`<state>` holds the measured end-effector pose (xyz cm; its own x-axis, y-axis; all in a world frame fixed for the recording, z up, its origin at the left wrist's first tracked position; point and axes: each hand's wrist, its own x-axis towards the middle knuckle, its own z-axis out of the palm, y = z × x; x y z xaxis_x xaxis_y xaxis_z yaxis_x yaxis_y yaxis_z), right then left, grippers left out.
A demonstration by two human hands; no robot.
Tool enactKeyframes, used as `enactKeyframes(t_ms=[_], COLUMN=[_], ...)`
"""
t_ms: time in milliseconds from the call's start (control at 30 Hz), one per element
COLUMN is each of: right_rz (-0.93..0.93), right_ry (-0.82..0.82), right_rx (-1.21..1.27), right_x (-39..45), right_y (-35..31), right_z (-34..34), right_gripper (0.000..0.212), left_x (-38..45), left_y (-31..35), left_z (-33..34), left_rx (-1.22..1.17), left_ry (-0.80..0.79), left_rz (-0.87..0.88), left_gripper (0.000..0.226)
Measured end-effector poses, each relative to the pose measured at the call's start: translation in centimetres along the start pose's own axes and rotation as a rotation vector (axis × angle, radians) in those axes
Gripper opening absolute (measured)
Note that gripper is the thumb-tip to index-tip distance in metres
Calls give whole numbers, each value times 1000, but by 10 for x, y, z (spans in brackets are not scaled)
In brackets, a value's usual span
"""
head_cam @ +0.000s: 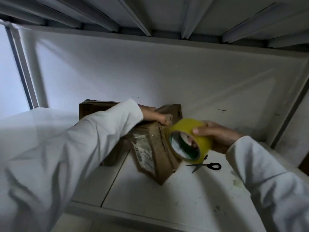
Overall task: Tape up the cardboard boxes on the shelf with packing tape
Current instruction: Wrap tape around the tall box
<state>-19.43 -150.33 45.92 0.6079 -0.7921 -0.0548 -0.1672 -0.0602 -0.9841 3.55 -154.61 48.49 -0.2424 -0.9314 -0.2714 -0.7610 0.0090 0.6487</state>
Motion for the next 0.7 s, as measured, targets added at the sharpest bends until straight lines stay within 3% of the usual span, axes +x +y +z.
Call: enactKeyframes(t_ms=[133, 200, 267, 367, 467, 600, 700], right_rz=[-47, 16, -2, -74, -99, -91, -75], right_ry=[26, 74, 212, 440, 512, 538, 512], right_rx=[110, 18, -52, -114, -85, -74, -101], right_x=[2, 10, 20, 39, 58, 74, 84], right_y=[-24, -18, -7, 4, 15, 29, 35], right_z=[10, 21, 33, 41, 49, 58, 59], right_gripper=[33, 39, 43, 48, 60, 74, 61], left_x=[7, 14, 9, 10, 26, 54, 71], left_y=[-38, -58, -65, -55, -49, -77, -95], left_z=[11, 33, 41, 26, 19, 36, 43], left_rx=[-363, -544, -606, -323, -49, -51, -50], left_ry=[-68, -48, -18, 54, 183, 173, 129], left_rz=[-93, -85, -96, -176, -209, -213, -195], left_gripper=[63, 40, 31, 28, 35, 58, 53])
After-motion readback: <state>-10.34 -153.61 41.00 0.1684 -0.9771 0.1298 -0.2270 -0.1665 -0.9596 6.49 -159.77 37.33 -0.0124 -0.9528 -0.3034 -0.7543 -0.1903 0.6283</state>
